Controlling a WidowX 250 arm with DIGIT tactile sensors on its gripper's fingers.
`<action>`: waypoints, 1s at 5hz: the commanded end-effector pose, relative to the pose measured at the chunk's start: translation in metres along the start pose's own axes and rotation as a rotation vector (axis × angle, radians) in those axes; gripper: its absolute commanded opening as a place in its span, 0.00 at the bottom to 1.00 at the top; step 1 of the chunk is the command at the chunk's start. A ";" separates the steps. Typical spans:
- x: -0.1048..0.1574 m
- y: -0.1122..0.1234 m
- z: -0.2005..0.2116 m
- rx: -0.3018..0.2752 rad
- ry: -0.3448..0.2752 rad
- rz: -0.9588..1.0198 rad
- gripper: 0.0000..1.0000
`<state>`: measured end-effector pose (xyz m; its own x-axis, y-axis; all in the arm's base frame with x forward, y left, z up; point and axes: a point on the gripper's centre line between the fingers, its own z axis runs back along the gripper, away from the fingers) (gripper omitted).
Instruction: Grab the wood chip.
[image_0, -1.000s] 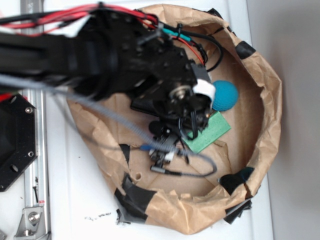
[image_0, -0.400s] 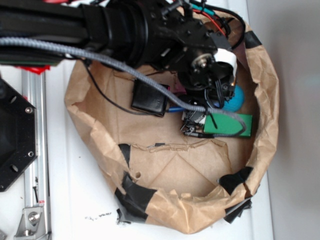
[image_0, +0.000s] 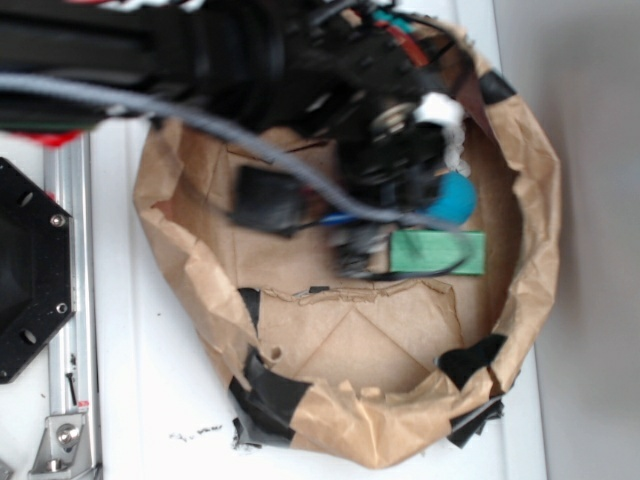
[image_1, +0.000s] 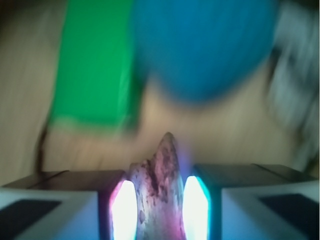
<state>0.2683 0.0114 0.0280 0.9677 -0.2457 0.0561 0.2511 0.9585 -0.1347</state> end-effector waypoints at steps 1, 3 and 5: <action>0.015 -0.055 0.090 -0.003 -0.068 -0.018 0.00; 0.025 -0.056 0.105 0.078 -0.043 0.101 0.00; 0.018 -0.065 0.116 0.173 -0.056 0.433 0.00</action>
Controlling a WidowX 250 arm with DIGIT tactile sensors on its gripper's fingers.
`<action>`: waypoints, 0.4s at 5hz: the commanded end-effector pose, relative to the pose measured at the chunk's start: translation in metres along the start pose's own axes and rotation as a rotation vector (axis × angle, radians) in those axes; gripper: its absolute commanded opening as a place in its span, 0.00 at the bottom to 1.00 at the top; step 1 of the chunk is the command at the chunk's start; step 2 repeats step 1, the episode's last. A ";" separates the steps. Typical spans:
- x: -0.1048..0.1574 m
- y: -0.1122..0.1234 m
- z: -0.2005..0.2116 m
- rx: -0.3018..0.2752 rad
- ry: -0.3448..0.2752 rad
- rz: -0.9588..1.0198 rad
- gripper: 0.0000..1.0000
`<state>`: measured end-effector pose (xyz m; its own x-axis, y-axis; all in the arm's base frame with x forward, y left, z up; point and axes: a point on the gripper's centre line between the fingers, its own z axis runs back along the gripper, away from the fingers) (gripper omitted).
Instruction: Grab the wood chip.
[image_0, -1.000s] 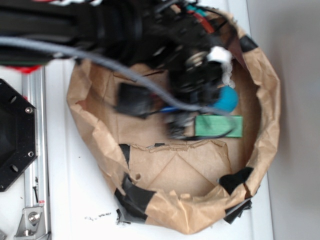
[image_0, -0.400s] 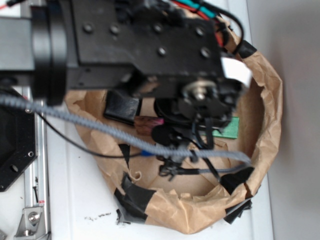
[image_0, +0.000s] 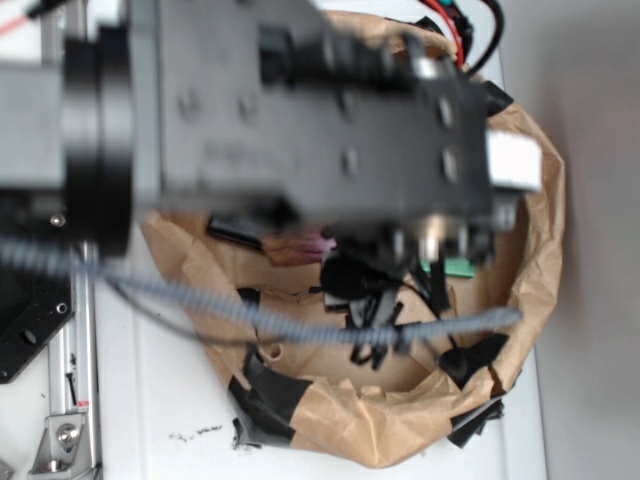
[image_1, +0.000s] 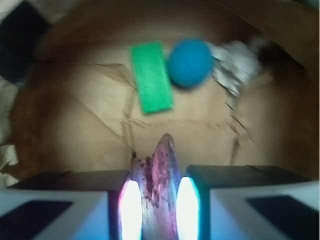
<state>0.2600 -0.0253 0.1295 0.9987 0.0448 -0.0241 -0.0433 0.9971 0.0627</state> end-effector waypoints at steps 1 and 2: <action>0.013 -0.013 0.021 -0.119 -0.104 0.156 0.00; 0.013 -0.013 0.021 -0.119 -0.104 0.156 0.00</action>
